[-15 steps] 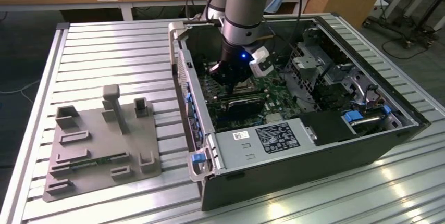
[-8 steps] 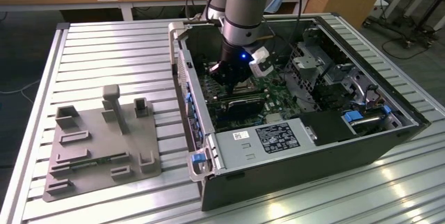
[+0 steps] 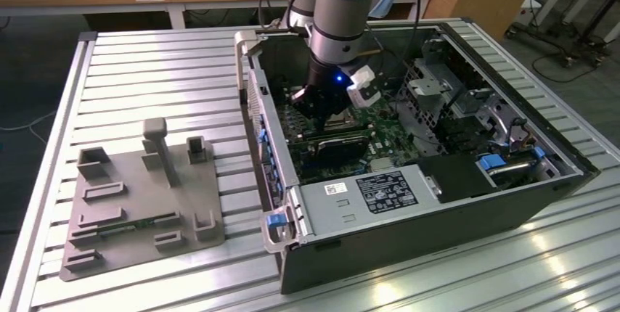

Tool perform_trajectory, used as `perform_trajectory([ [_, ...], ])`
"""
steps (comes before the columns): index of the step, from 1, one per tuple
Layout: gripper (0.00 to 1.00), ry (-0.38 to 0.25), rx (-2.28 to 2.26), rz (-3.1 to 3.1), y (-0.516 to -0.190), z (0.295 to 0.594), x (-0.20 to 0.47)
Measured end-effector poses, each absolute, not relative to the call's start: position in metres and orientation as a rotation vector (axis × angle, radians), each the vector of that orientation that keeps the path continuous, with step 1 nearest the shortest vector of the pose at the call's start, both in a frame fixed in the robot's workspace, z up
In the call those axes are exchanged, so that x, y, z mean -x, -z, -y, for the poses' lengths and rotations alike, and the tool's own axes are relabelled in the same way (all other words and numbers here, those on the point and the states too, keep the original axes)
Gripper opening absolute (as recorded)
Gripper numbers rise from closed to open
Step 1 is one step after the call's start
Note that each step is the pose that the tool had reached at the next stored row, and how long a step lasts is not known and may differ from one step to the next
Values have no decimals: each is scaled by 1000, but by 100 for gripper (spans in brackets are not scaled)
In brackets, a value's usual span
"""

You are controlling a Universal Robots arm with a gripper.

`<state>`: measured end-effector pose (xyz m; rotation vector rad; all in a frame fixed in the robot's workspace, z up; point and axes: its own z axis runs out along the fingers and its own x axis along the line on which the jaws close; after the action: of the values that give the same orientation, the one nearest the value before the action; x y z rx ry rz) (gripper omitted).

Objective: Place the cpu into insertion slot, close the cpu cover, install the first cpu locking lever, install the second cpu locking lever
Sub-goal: 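Install the second cpu locking lever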

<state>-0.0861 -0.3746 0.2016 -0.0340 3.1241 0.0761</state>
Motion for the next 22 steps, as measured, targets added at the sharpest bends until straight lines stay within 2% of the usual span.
perform_trajectory([
  [22, 10, -92, 34, -3124, -200, 372, 86],
])
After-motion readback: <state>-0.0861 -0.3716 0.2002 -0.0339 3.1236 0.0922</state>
